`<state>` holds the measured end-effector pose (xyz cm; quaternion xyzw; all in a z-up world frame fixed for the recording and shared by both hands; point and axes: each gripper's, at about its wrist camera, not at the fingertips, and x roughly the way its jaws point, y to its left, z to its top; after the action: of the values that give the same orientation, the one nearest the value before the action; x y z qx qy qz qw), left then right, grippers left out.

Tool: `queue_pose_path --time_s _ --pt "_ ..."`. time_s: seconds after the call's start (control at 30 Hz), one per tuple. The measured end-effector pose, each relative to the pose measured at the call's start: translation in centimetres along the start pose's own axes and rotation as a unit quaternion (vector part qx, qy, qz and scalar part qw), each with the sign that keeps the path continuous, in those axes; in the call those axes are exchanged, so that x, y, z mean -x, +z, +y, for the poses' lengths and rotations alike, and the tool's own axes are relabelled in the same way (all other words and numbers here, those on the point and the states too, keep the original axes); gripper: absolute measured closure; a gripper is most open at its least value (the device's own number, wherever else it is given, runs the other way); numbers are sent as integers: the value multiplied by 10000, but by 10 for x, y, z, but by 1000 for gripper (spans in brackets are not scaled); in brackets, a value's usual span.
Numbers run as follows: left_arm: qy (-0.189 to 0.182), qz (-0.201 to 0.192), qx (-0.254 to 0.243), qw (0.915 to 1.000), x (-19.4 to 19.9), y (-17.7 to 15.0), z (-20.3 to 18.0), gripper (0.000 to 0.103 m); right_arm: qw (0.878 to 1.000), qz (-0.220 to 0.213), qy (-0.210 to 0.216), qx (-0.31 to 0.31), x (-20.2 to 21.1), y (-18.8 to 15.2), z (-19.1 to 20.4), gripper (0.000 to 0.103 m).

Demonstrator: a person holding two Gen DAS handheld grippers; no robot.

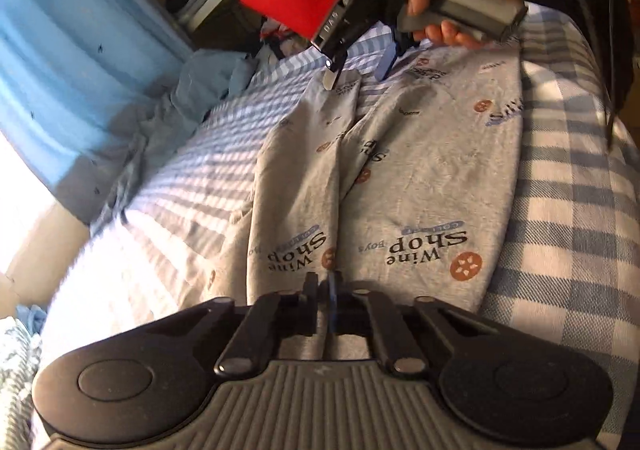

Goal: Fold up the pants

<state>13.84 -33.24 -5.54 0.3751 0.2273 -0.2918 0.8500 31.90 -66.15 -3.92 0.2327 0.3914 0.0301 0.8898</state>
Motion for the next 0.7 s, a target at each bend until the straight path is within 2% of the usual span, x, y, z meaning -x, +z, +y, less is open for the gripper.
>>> queue_pose_path --time_s 0.1,0.13,0.27,0.33,0.43,0.53,0.6,0.7 --pt "-173 8 429 9989 -1 1 14 103 9999 -151 -15 -14 -7 -2 5 22" --pt "-229 11 600 9979 0 1 19 103 9998 -200 -1 -89 -8 -2 5 26" --pt "-315 -34 976 9947 6 0 34 103 9967 -312 200 -721 -10 -4 -4 54" --pt "-345 -77 1058 9938 9 -1 39 103 9952 -252 344 -879 -7 -8 -6 63" --pt "-328 -127 1084 9935 13 -1 42 103 9936 -152 407 -1043 -4 -13 -6 67" --pt "-302 -144 1080 9936 15 0 42 103 9939 -216 194 -1061 -4 -12 -5 78" --pt "-301 -130 1119 9932 15 1 42 103 9917 -301 110 -1249 -7 -10 -8 80" --pt "-360 -99 1287 9910 15 1 45 103 9895 -433 -136 -1375 -13 -4 -9 96"
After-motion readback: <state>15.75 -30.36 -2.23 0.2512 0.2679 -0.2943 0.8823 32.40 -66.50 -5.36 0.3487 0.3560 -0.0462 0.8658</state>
